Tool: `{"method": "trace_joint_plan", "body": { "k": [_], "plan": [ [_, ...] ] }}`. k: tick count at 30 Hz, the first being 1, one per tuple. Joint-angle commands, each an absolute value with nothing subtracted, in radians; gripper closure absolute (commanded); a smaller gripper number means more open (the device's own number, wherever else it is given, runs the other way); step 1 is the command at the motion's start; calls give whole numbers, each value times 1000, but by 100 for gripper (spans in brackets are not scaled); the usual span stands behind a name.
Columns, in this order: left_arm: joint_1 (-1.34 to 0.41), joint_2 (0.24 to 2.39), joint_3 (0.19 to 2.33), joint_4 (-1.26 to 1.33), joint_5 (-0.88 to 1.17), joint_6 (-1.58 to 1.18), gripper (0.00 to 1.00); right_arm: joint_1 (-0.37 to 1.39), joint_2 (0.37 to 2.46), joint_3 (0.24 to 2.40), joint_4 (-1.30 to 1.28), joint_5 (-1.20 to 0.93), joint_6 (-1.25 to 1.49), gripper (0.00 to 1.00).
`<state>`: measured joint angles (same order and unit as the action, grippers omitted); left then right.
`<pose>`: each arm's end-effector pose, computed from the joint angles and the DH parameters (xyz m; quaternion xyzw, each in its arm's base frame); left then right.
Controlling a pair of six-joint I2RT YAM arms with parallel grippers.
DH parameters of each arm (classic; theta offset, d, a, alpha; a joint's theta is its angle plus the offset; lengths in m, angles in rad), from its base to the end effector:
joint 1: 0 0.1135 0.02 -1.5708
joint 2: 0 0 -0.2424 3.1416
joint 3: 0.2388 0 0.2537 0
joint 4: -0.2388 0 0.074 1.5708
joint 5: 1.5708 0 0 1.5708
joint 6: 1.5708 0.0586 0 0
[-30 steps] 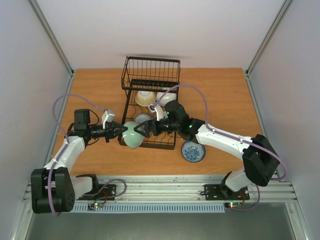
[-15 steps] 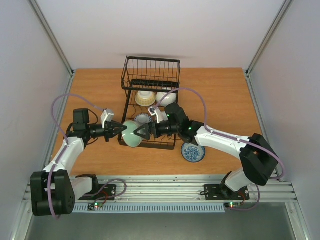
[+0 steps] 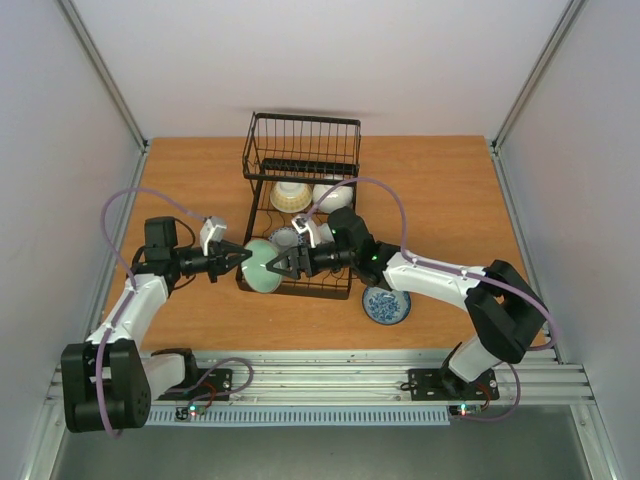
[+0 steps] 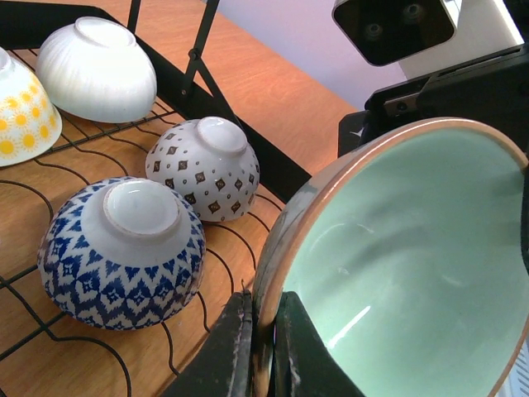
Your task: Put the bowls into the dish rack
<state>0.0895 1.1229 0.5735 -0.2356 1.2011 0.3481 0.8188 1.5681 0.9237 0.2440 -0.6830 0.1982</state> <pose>0.2279 -0.0344 0.1872 0.3128 0.7279 -0.4410 0.4217 0.2206 0.2900 0.2092 -0.4160 0.6915 0.4972 0.3187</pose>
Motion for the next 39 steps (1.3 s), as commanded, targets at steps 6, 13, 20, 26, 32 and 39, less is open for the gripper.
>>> {"method": "trace_joint_plan", "body": {
  "k": [6,13,20,26,32,39],
  "plan": [
    [88,1102,558,-74,1154,271,97,824,1477,969,54,-594,72,99],
    [88,1064,521,51,1027,204,55,824,1452,1148,-419,-289,-155,99],
    [89,1069,511,97,919,165,53,836,1487,1249,-626,-42,-277,99],
    [88,1070,506,112,902,162,53,885,1548,1311,-736,136,-357,99],
    [89,1070,503,119,894,156,53,912,1583,1341,-787,240,-383,99],
    [88,1067,501,123,887,151,53,958,1669,1396,-842,354,-406,99]
  ]
}}
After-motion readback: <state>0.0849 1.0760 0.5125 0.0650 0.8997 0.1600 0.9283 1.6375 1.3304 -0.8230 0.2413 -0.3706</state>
